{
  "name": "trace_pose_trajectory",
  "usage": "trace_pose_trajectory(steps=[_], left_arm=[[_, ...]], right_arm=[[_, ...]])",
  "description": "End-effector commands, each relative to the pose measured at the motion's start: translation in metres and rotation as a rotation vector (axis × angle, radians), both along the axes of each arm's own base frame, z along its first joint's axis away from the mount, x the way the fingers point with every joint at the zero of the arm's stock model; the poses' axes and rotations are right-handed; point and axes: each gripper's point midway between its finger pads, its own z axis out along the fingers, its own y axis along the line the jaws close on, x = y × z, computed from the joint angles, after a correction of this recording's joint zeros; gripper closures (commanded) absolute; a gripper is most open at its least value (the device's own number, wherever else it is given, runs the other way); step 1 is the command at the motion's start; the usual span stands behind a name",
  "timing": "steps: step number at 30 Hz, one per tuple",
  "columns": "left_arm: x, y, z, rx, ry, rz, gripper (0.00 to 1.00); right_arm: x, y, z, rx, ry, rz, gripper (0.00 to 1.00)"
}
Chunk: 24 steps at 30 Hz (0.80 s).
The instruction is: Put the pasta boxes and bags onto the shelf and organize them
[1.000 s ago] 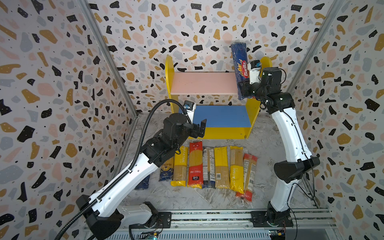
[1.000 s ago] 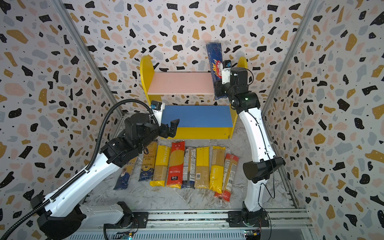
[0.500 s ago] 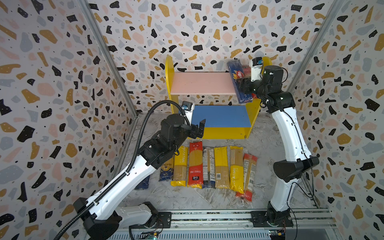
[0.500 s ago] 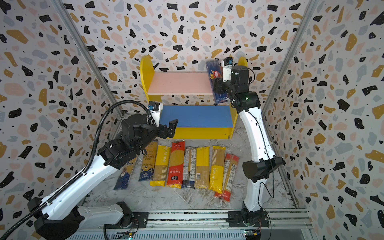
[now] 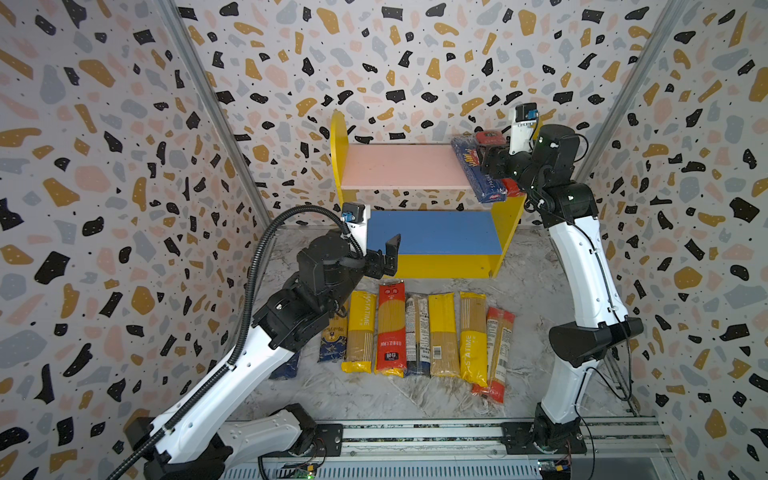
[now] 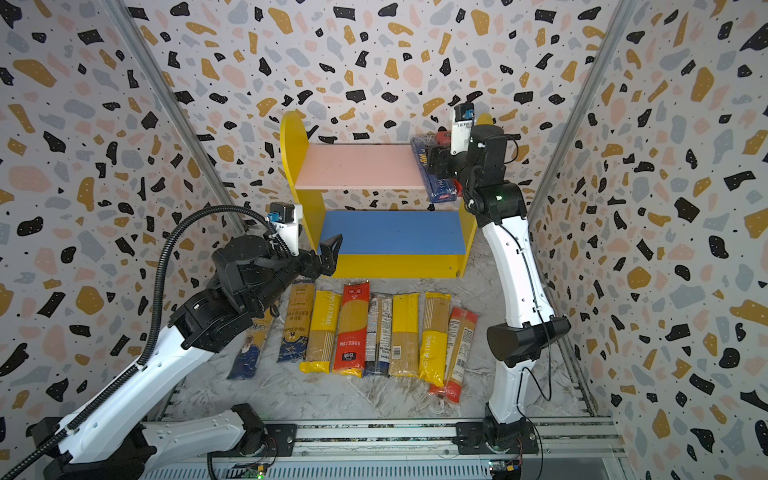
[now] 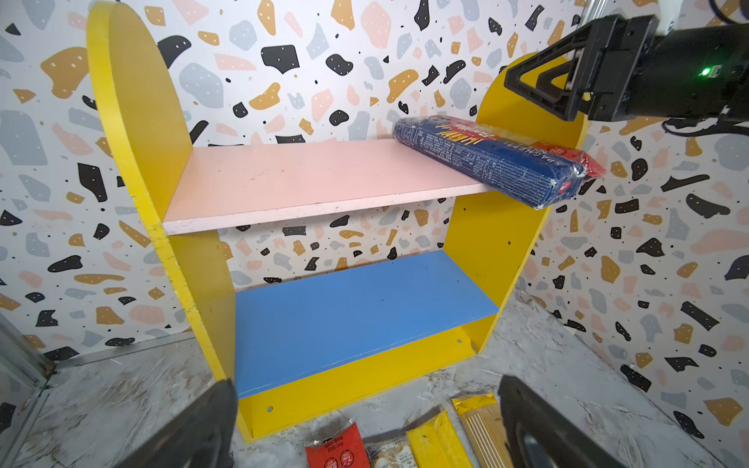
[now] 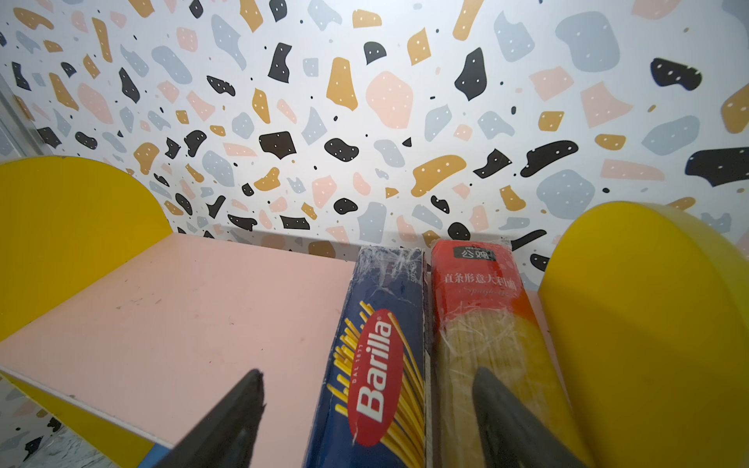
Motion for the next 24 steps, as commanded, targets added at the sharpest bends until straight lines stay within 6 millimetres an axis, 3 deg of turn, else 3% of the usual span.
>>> trace_pose_trajectory(steps=[1, 7, 11, 17, 24], left_arm=[[-0.001, 0.003, -0.003, -0.017, 0.001, 0.014, 0.01], [-0.012, 0.014, -0.017, -0.043, 0.011, 0.025, 0.01], [-0.022, 0.017, -0.034, -0.065, 0.045, 0.003, 0.01], [-0.032, 0.028, -0.074, -0.06, 0.124, 0.022, 0.01], [-0.036, 0.038, -0.118, -0.079, 0.188, 0.064, 0.01]], right_arm=[[-0.049, -0.005, 0.05, 0.045, -0.109, 0.021, 0.19], [-0.082, 0.003, 0.036, 0.033, -0.056, 0.035, 0.18], [-0.123, 0.029, 0.011, 0.034, -0.032, 0.077, 0.13], [-0.189, 0.064, -0.062, 0.002, 0.087, 0.138, 0.11], [-0.227, 0.063, -0.162, -0.003, 0.31, 0.122, 0.11]])
